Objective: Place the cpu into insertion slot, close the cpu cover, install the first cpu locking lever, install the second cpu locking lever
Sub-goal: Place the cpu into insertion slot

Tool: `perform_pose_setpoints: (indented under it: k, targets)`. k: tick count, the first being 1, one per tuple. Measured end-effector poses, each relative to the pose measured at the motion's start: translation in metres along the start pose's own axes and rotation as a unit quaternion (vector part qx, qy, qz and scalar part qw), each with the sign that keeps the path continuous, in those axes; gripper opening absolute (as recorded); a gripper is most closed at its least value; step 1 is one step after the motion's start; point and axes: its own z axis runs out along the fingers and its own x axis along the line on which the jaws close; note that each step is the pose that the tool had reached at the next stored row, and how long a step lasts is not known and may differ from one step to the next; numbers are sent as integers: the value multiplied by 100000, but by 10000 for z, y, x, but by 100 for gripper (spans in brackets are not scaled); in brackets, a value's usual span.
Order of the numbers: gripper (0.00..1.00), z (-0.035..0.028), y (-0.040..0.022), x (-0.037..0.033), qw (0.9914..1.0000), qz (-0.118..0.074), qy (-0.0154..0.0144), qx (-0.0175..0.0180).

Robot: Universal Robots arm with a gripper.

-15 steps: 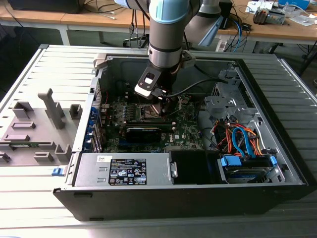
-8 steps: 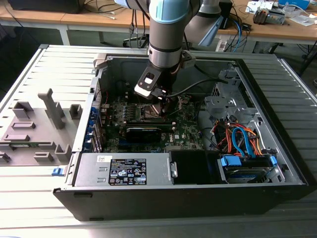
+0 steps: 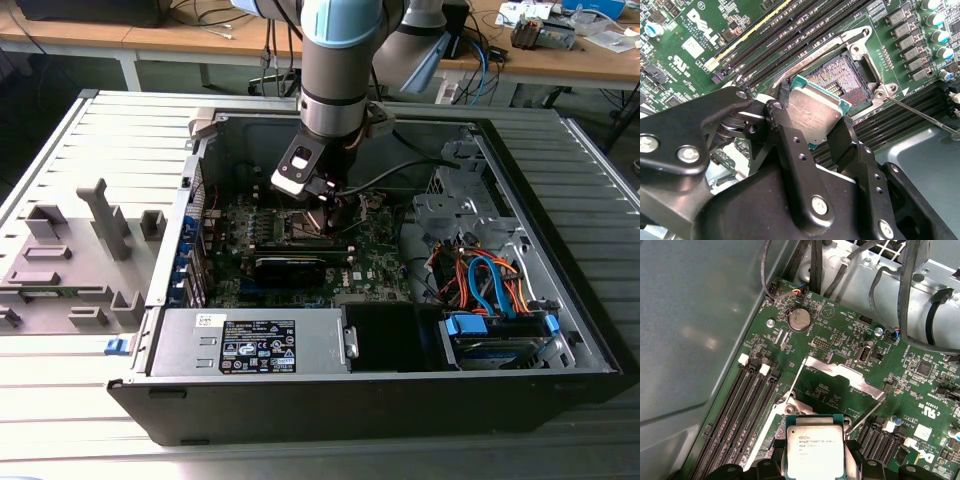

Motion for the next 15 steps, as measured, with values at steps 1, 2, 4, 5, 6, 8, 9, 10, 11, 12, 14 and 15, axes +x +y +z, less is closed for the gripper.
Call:
perform_pose_setpoints:
  k: [1,2,4,5,6,8,9,10,11,12,14,15]
  targets:
    - [55,0,0,0,100000,33,-1,-2]
    - [55,0,0,0,100000,53,-4,0]
    - [55,0,0,0,100000,99,-4,1]
    - [55,0,0,0,100000,120,-4,-2]
    - [55,0,0,0,100000,154,-1,-2]
    - [55,0,0,0,100000,201,-4,-5]
    - [55,0,0,0,100000,223,-6,-5]
    - [55,0,0,0,100000,243,-5,-4]
    - [55,1,0,0,100000,265,-5,-5]
    - [55,1,0,0,100000,286,-6,-5]
    - [55,1,0,0,99999,338,-5,-4]
    - [55,1,0,0,99999,364,-8,-7]
